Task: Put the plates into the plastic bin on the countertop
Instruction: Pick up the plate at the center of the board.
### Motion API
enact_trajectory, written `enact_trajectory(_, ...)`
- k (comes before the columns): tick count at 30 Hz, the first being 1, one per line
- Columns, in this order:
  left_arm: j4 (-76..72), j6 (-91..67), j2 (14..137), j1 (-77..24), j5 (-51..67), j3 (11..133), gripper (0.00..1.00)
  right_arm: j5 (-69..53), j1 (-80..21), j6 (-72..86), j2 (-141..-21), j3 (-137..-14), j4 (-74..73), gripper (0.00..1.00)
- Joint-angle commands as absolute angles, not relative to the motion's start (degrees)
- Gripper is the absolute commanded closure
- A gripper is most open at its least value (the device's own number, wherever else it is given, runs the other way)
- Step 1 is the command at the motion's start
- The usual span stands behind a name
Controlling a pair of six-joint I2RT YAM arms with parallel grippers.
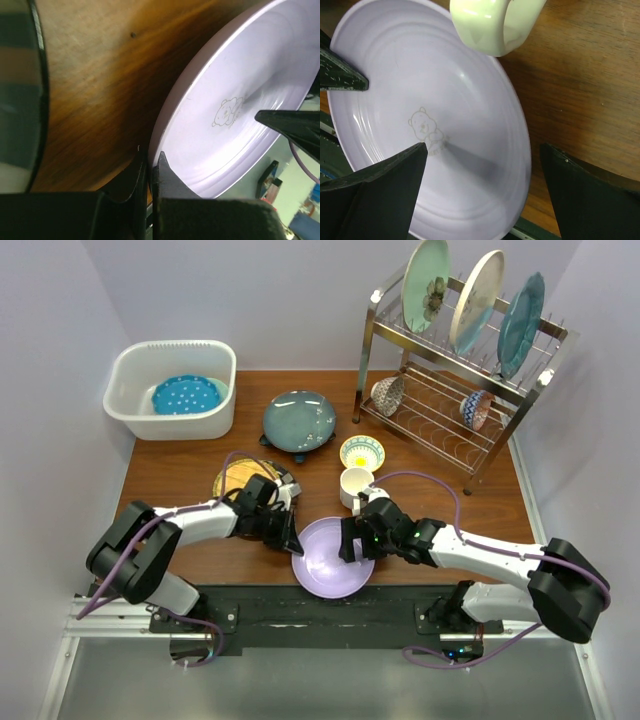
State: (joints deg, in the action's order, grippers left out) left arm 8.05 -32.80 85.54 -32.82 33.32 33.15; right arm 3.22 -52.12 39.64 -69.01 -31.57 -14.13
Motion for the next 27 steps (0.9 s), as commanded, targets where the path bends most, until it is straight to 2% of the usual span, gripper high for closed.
enact_trajectory(1,13.61,-28.4,84.11,-33.13,29.36,38.32,1.0,2.99,-52.21,39.9,-68.47,-31.82,-12.31,0.01)
enact_trajectory(27,21.44,-24.7,82.44,-32.87,22.15,43.15,1.0,3.43,-52.21,39.64,-67.68,-31.82,-12.83,0.01)
